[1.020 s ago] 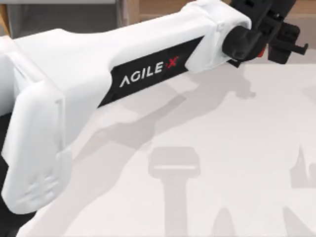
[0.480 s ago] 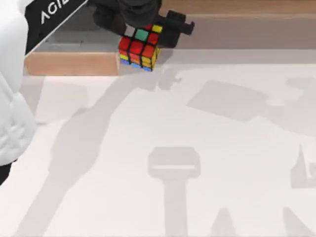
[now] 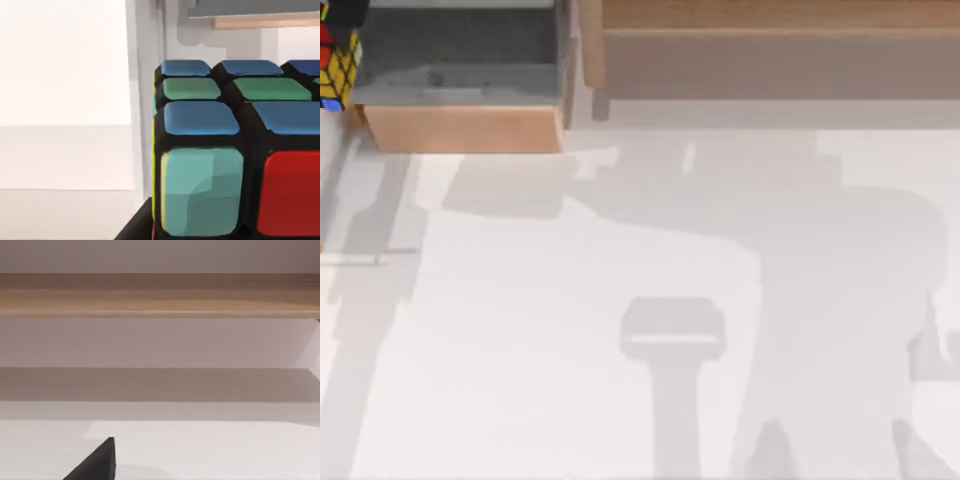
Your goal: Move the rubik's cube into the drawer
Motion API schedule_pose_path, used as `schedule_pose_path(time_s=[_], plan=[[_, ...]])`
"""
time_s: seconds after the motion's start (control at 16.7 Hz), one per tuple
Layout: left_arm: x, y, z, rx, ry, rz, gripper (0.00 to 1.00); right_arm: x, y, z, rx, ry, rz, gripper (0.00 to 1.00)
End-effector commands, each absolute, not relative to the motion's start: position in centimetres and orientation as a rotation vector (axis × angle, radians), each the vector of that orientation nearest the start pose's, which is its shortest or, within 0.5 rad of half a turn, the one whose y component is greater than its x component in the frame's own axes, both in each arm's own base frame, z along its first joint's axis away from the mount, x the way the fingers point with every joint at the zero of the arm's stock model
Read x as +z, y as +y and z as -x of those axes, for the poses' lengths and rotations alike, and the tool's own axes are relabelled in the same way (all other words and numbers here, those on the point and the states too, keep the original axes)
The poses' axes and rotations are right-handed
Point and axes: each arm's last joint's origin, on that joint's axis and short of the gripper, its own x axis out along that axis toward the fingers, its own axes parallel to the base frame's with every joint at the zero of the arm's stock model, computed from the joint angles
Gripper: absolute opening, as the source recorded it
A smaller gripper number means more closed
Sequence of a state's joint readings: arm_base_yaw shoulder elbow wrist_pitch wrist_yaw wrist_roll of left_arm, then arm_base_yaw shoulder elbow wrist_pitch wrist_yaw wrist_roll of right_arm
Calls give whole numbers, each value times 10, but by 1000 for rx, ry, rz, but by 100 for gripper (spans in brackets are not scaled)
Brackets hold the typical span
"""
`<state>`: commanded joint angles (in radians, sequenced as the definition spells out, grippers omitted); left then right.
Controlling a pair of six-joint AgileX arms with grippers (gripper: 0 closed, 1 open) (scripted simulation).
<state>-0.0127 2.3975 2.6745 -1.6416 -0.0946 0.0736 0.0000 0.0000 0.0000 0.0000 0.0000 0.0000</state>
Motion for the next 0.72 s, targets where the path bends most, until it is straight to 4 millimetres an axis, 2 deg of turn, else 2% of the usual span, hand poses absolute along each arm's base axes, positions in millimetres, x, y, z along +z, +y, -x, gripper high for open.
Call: schedule_pose_path(time_s=[0.18, 0.36, 0.54, 0.66, 0.72], plan=[[294, 82, -463, 77, 1393, -84, 0, 160, -1, -106, 0, 0, 0, 100], [252, 137, -470, 57, 1468, -49, 0, 160, -1, -106, 0, 0, 0, 100], [207, 165, -475, 5, 1539, -20, 0, 160, -1, -106, 0, 0, 0, 100], [190, 171, -477, -19, 1565, -8, 0, 160, -1, -106, 0, 0, 0, 100], [189, 172, -477, -21, 1566, -7, 0, 160, -1, -106, 0, 0, 0, 100]])
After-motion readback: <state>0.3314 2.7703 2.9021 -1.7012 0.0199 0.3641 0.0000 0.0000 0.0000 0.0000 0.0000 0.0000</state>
